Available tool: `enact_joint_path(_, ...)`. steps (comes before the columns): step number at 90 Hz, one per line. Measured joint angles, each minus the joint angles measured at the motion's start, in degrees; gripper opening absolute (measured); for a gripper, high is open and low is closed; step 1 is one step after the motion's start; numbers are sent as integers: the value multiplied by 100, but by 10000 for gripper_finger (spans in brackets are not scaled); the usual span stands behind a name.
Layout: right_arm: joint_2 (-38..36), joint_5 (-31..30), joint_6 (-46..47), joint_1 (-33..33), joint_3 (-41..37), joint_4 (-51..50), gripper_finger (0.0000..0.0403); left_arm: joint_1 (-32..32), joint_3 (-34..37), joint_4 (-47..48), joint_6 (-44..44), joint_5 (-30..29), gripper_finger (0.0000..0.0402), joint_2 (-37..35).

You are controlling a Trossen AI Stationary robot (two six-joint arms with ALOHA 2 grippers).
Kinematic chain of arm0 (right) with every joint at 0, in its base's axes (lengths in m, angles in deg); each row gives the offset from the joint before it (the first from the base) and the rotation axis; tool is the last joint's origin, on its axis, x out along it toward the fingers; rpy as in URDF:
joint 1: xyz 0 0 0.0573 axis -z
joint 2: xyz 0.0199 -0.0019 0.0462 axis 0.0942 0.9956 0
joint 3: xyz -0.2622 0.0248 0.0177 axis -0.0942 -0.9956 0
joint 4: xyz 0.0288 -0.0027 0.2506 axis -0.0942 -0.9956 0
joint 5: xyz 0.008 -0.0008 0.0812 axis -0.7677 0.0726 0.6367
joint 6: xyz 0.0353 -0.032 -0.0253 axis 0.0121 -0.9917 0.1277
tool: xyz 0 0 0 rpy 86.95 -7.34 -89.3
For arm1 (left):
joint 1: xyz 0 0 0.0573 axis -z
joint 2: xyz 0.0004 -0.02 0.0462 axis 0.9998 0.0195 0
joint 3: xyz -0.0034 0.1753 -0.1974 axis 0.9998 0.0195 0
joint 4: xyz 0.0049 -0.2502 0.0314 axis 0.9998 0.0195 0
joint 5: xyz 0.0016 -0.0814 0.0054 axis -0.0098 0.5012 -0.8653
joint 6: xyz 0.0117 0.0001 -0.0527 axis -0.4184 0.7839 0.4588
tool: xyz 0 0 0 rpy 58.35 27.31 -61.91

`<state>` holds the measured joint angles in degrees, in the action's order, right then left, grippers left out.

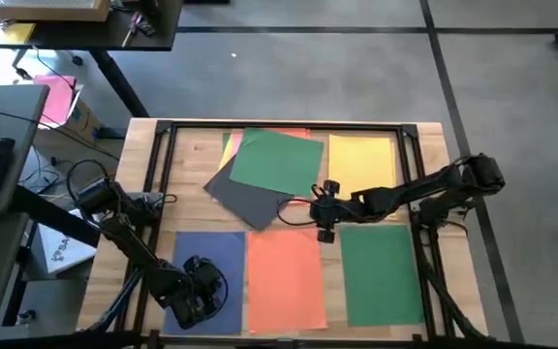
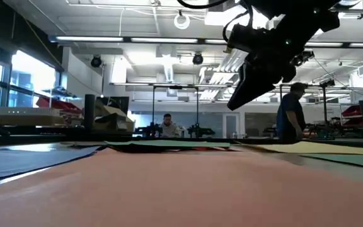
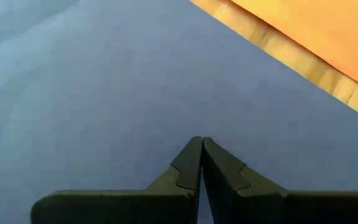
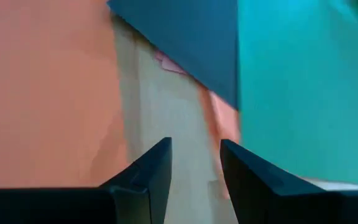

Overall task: Organize paper
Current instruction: Adjust the bottom left violet paper

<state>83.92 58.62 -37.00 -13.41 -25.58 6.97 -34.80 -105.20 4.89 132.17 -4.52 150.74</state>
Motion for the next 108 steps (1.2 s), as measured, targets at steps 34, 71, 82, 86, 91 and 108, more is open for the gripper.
enact_joint_path(34,293,80,-2778,614,0,-132,192,-2,43,159,100,-115,0,-374)
enact_joint_path(71,1265,-488,-3693,930,0,334,192,-91,189,78,32,-155,0,-445)
enact_joint_path(82,1273,-484,-3925,926,0,365,192,-131,248,-52,-65,14,0,-371)
enact_joint_path(86,1274,-465,-3953,934,0,373,192,-132,248,-66,-78,-8,0,-369)
enact_joint_path(91,1274,-461,-4015,950,0,413,192,-133,239,-89,-205,-35,0,-373)
enact_joint_path(108,1274,-462,-4232,959,0,851,192,-206,105,-94,-650,-115,0,-404)
